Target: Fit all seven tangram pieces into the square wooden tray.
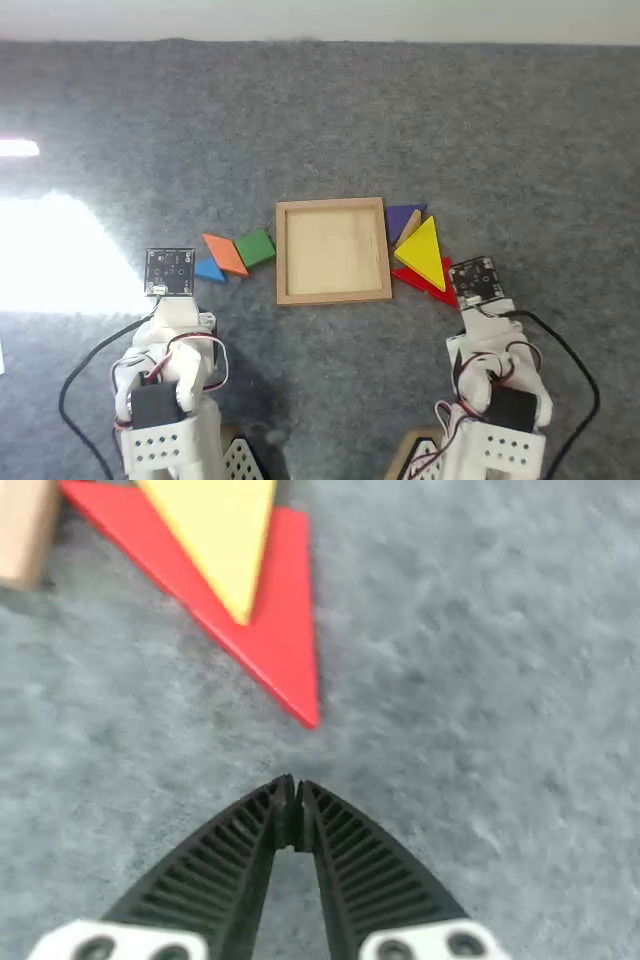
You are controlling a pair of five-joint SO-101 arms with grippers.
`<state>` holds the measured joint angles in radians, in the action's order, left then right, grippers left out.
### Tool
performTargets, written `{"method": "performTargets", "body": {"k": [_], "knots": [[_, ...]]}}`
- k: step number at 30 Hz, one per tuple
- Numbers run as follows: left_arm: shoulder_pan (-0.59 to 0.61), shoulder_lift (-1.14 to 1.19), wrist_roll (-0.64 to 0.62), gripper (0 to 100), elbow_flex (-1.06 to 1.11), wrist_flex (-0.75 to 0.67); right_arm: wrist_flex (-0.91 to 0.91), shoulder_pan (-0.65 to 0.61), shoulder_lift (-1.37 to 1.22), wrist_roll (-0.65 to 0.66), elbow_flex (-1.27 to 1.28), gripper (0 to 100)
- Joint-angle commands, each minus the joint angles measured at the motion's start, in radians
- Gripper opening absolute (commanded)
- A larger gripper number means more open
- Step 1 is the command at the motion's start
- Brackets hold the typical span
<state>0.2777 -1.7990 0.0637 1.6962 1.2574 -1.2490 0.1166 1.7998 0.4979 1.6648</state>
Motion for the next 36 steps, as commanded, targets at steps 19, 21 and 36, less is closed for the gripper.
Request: {"method": "performTargets", "body": {"k": [19,21,36], "knots": [[0.006,-0.018,-0.002,1,-0.013,0.003,0.372,-0.17,-0.444,-0.094,-0.367,0.9],[0.006,-0.018,-0.002,1,-0.013,0.003,0.41,-0.171,-0.645,-0.13,-0.462,0.9],[0.006,-0.018,-0.002,1,-0.013,0.003,0.412,-0.423,-1.712,-0.45,-1.071,21.4]]}}
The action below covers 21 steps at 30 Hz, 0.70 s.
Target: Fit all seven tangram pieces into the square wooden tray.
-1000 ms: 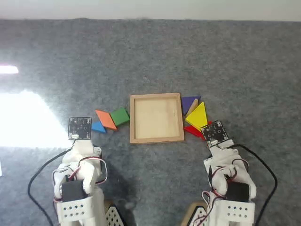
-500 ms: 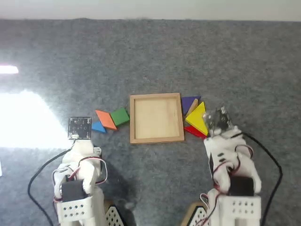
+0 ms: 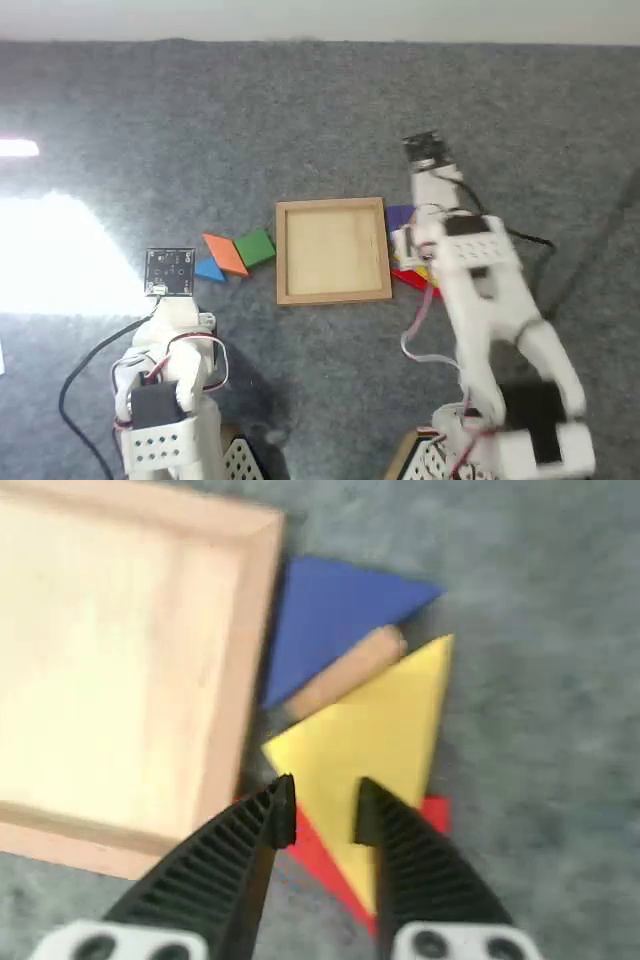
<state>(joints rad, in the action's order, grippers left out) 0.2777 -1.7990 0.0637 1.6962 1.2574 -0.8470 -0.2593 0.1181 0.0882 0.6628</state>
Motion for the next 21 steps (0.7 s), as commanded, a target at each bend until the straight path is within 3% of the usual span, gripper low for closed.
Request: {"method": "performTargets", "body": {"k": [1,10,15,21], "knots": [[0.006,-0.018,-0.002,1,-0.013,0.003,0.01,-0.059,-0.03,-0.04,-0.069,22.9],[0.006,-0.018,-0.002,1,-0.013,0.003,0.082,-0.056,-0.081,-0.032,-0.064,23.4],[0.006,-0.018,-0.002,1,-0.013,0.003,0.094,0.018,-0.188,-0.031,-0.115,23.6],[0.006,-0.018,-0.002,1,-0.013,0.003,0.021,0.079,-0.271,-0.031,-0.224,31.5]]}}
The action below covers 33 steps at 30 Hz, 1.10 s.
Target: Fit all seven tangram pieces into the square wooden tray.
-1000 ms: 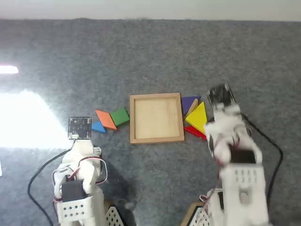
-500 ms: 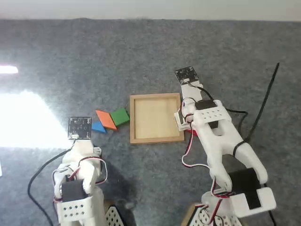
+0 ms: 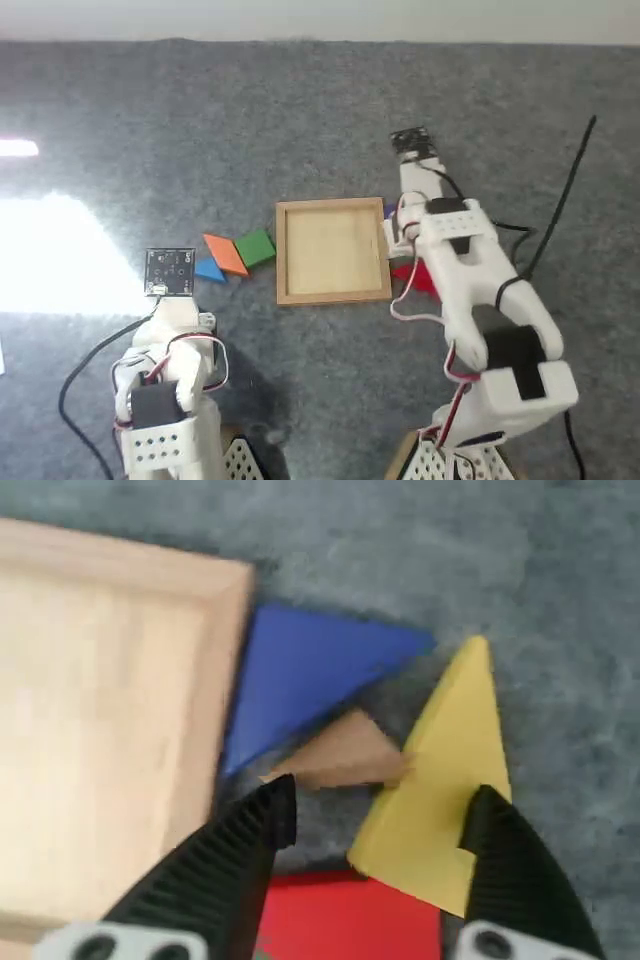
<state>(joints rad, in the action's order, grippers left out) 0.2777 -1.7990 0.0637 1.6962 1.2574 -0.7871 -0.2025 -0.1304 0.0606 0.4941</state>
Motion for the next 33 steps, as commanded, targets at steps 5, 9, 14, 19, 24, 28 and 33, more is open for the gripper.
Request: {"method": "performTargets", "body": {"k": [5,9,14,19,24,28,33], "knots": [[0.006,-0.018,-0.002,1,-0.013,0.003,-0.048,0.03,-0.016,0.008,-0.06,31.8],[0.006,-0.018,-0.002,1,-0.013,0.003,-0.056,0.099,0.001,0.032,-0.061,31.8],[0.006,-0.018,-0.002,1,-0.013,0.003,-0.082,0.162,-0.039,0.071,-0.064,31.8],[0.006,-0.018,-0.002,1,-0.013,0.003,-0.097,0.159,-0.058,0.077,-0.086,29.9],[0.006,-0.018,-0.002,1,-0.013,0.003,-0.111,0.159,-0.061,0.08,-0.094,15.1],[0.006,-0.018,-0.002,1,-0.013,0.003,-0.111,0.133,-0.061,0.089,-0.094,11.0],[0.006,-0.018,-0.002,1,-0.013,0.003,-0.159,0.042,-0.061,0.172,-0.091,6.8]]}}
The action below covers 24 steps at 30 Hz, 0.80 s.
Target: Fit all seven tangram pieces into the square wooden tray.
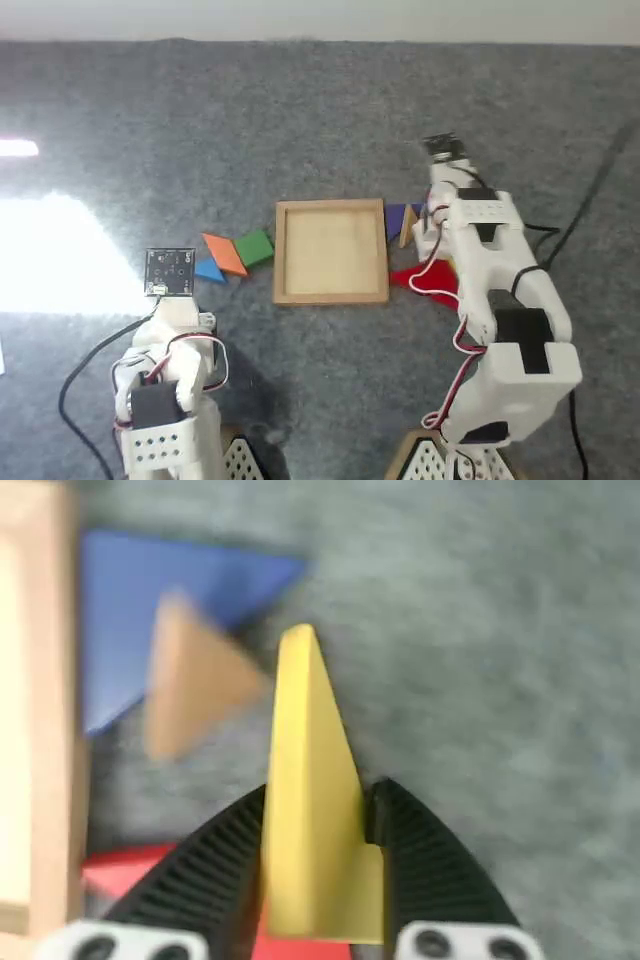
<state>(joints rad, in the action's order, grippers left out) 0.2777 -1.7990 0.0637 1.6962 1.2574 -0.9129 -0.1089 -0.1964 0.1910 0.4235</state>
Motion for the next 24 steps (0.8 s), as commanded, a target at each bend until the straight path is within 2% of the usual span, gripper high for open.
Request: {"method": "performTargets", "body": {"k": [1,2,7,10,13,16,19,22,24], "knots": [[0.006,-0.018,-0.002,1,-0.013,0.003,-0.036,-0.056,0.005,0.043,-0.023,3.8],[0.006,-0.018,-0.002,1,-0.013,0.003,-0.036,-0.058,0.007,0.043,-0.023,1.0],[0.006,-0.018,-0.002,1,-0.013,0.003,-0.048,-0.002,0.024,0.035,-0.038,0.6],[0.006,-0.018,-0.002,1,-0.013,0.003,-0.142,0.059,0.079,0.034,-0.121,0.6],[0.006,-0.018,-0.002,1,-0.013,0.003,-0.259,0.045,0.134,0.014,-0.21,0.6],[0.006,-0.018,-0.002,1,-0.013,0.003,-0.348,-0.059,0.154,-0.058,-0.279,0.6],[0.006,-0.018,-0.002,1,-0.013,0.003,-0.38,-0.223,0.154,-0.183,-0.315,0.6],[0.006,-0.018,-0.002,1,-0.013,0.003,-0.314,-0.384,0.153,-0.376,-0.331,0.6],[0.006,-0.018,-0.002,1,-0.013,0.003,-0.22,-0.447,0.15,-0.5,-0.33,0.6]]}}
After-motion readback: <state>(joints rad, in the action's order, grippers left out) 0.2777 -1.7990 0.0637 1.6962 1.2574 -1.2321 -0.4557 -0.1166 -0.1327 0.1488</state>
